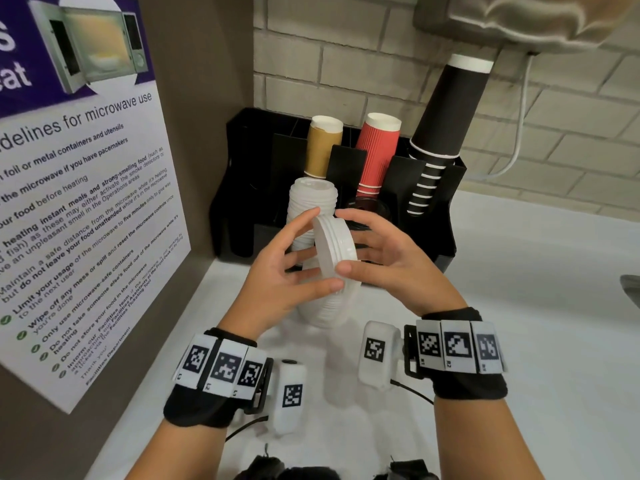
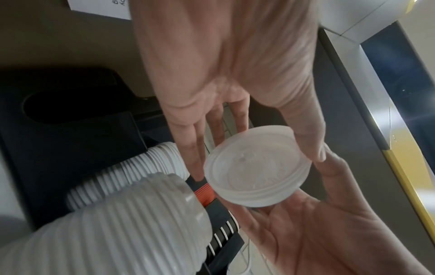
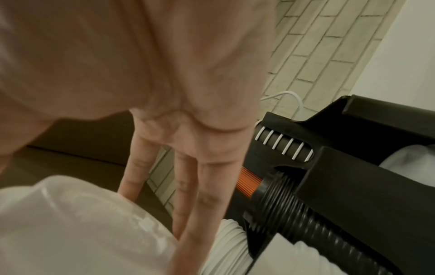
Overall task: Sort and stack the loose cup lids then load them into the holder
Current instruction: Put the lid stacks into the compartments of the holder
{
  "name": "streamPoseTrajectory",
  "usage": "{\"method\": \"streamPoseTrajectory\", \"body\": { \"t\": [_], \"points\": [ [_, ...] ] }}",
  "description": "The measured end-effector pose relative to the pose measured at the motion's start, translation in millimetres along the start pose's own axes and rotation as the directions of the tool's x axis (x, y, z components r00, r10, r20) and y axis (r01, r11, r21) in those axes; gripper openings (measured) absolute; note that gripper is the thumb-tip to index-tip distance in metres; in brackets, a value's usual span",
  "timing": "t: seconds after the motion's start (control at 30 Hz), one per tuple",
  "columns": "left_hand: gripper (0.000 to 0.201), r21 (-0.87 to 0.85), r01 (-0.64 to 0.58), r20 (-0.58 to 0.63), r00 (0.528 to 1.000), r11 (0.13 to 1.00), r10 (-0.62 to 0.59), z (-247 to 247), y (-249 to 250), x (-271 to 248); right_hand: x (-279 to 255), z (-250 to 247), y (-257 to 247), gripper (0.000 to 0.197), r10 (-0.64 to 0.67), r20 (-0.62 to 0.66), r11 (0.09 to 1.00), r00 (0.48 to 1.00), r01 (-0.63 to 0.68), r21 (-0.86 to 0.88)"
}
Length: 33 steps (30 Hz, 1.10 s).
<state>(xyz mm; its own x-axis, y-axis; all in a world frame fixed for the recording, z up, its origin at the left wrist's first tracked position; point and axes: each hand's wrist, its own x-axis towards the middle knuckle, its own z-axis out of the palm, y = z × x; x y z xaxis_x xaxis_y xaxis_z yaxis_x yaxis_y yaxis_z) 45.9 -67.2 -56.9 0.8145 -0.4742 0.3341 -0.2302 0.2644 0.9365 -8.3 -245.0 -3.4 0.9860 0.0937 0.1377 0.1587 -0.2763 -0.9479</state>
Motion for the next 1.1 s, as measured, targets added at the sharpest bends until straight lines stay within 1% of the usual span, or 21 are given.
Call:
{"method": "streamPoseTrajectory", "body": {
  "t": [0.1,0.27,0.37,0.4,0.43,0.5,0.57,0.6,0.63,0.7,0.77,0.8,0.87,0.93,1.0,1.03,1.1],
  "points": [
    [0.089,0.005,-0.004,0.009,1.000,1.000,0.003,0,0,-1,1,2,0,0.069,-0.013,-0.018,0.999,1.000,0.013,-0.035],
    [0.095,0.019,-0.008,0.042,0.999,1.000,0.007,0,-1,2,3,4,3,0.063,-0.048,-0.032,0.997,0.998,0.046,-0.061],
    [0.097,0.008,-0.011,0.033,0.999,1.000,0.011,-4,-3,3,4,-4,3,0.060,-0.102,-0.067,0.995,0.992,0.101,-0.024],
    [0.093,0.007,-0.014,0.011,1.000,1.000,0.014,-6,-3,4,5,-12,2,0.059,-0.125,-0.116,0.992,0.985,0.124,-0.011],
    [0.086,0.017,-0.020,-0.020,1.000,1.000,0.020,-8,-3,4,6,-22,1,0.059,-0.146,-0.193,0.989,0.970,0.145,-0.018],
    [0.071,0.048,-0.029,-0.098,0.995,0.998,0.034,-14,-2,3,9,-49,0,0.058,-0.178,-0.374,0.984,0.910,0.155,-0.092],
    [0.057,0.066,-0.045,-0.171,0.984,0.997,0.056,-19,0,3,17,-80,5,0.059,-0.203,-0.488,0.968,0.849,0.098,-0.233],
    [0.051,0.072,-0.053,-0.194,0.979,0.996,0.066,-22,0,3,22,-95,10,0.060,-0.192,-0.508,0.954,0.840,0.038,-0.297],
    [0.046,0.076,-0.056,-0.211,0.975,0.996,0.071,-24,0,4,27,-107,16,0.060,-0.152,-0.506,0.939,0.849,-0.035,-0.341],
    [0.040,0.084,-0.057,-0.227,0.971,0.995,0.075,-27,0,5,37,-123,30,0.064,-0.034,-0.454,0.901,0.890,-0.169,-0.399],
    [0.038,0.091,-0.061,-0.230,0.970,0.994,0.081,-29,-1,6,45,-130,43,0.070,0.047,-0.386,0.835,0.921,-0.249,-0.491],
    [0.037,0.091,-0.063,-0.229,0.970,0.994,0.082,-29,-2,6,49,-131,48,0.073,0.070,-0.352,0.783,0.933,-0.270,-0.560],
    [0.036,0.095,-0.060,-0.231,0.970,0.994,0.081,-28,-2,6,56,-132,55,0.078,0.125,-0.299,0.629,0.946,-0.309,-0.713],
    [0.036,0.099,-0.051,-0.235,0.969,0.994,0.073,-27,-3,5,61,-131,57,0.078,0.189,-0.275,0.435,0.943,-0.331,-0.837],
    [0.035,0.107,-0.042,-0.235,0.970,0.993,0.067,-27,-4,5,65,-127,59,0.078,0.234,-0.230,0.251,0.945,-0.287,-0.925],
    [0.034,0.111,-0.040,-0.235,0.970,0.993,0.065,-27,-3,5,67,-125,60,0.078,0.251,-0.199,0.185,0.947,-0.249,-0.951],
    [0.033,0.118,-0.037,-0.234,0.970,0.992,0.064,-27,-3,5,71,-120,64,0.081,0.292,-0.147,0.104,0.945,-0.185,-0.977]
  ]
}}
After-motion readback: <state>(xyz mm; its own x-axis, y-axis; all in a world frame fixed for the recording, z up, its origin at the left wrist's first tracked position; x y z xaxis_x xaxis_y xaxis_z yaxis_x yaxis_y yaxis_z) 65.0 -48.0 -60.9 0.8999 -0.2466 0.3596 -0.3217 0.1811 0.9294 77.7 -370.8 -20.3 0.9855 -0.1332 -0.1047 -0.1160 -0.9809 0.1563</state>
